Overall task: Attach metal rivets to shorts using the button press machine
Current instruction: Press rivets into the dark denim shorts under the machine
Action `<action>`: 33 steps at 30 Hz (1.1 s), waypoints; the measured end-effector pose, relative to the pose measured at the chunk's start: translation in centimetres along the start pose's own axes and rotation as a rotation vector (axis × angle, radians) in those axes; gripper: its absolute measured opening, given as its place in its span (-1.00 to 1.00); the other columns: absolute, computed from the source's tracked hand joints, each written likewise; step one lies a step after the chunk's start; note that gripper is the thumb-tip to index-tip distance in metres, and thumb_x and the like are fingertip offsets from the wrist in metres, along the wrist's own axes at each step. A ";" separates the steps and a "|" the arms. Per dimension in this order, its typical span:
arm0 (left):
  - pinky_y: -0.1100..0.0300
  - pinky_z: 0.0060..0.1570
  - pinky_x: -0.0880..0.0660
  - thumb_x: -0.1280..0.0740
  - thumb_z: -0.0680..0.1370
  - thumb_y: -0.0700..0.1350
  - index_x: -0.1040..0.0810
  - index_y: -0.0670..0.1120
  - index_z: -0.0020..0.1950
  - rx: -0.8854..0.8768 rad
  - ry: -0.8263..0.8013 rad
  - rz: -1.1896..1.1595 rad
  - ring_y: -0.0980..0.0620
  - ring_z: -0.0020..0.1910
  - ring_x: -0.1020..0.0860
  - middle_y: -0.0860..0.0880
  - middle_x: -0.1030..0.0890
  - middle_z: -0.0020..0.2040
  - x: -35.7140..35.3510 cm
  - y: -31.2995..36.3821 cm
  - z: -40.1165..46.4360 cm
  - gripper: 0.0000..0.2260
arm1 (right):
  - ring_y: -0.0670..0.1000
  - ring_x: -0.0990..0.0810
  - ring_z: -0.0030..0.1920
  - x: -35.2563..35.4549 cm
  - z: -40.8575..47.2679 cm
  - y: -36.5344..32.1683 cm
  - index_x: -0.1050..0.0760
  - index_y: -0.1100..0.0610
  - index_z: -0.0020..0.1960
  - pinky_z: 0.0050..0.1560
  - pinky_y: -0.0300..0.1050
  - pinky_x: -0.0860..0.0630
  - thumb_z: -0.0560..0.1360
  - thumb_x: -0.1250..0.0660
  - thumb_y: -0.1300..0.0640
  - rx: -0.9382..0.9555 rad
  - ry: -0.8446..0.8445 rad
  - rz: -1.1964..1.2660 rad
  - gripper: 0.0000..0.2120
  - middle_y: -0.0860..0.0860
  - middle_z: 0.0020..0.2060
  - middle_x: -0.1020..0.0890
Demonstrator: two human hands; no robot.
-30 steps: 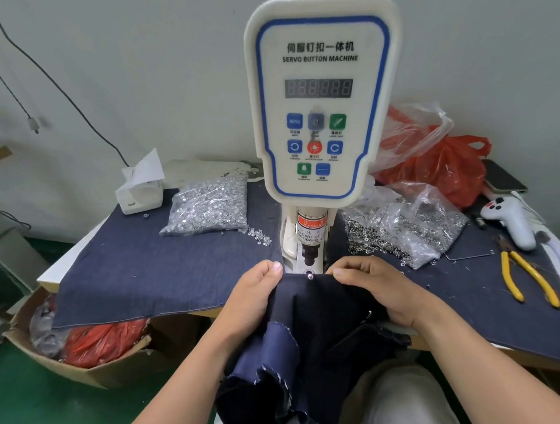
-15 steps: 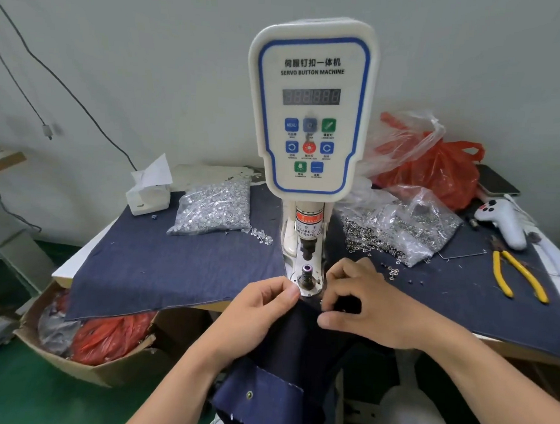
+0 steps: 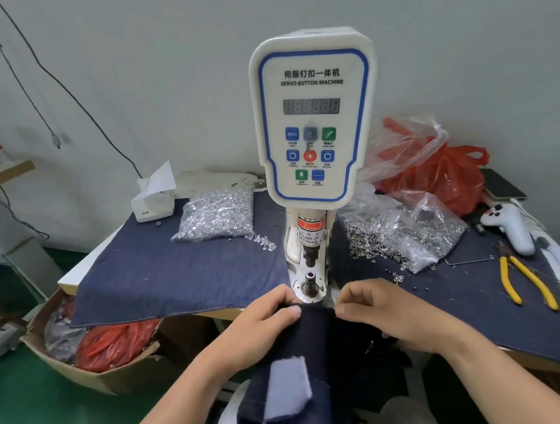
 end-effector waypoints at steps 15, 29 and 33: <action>0.29 -0.30 -0.23 -0.16 0.66 0.11 -0.32 0.08 -0.34 0.062 0.095 0.122 0.15 -0.31 -0.25 0.13 -0.28 -0.33 1.8 -1.0 2.4 -0.63 | 0.24 -0.65 0.03 5.6 6.4 4.1 -0.64 0.13 -0.04 0.01 0.08 -0.61 0.59 -0.33 0.06 -0.272 0.632 -0.974 -0.82 0.15 -0.05 -0.67; 0.05 -0.19 -0.17 -0.19 0.60 0.08 -0.20 -0.02 -0.28 0.107 0.117 0.104 0.08 -0.27 -0.20 0.05 -0.22 -0.29 1.4 -1.0 2.8 -0.67 | -0.06 -0.44 -0.48 3.0 5.6 0.3 -0.65 0.29 -0.16 -0.46 -0.19 -0.42 0.51 -0.49 0.23 -0.316 0.601 0.431 -0.87 0.10 -0.35 -0.64; 0.06 -0.21 -0.17 -0.21 0.65 0.01 -0.20 0.01 -0.29 0.110 0.126 0.110 0.10 -0.29 -0.20 0.05 -0.22 -0.30 1.3 -1.2 2.8 -0.65 | -0.10 -0.50 -0.48 -0.2 5.3 -1.5 -0.65 0.28 -0.17 -0.50 -0.28 -0.47 0.50 -0.48 0.28 -0.351 0.393 0.793 -0.90 0.11 -0.32 -0.68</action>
Point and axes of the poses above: each hand's wrist, its own z-axis towards the middle knuckle, its own x-axis out of the back of the hand, y = z × x, the point moved 1 cm from there along z, towards the middle knuckle
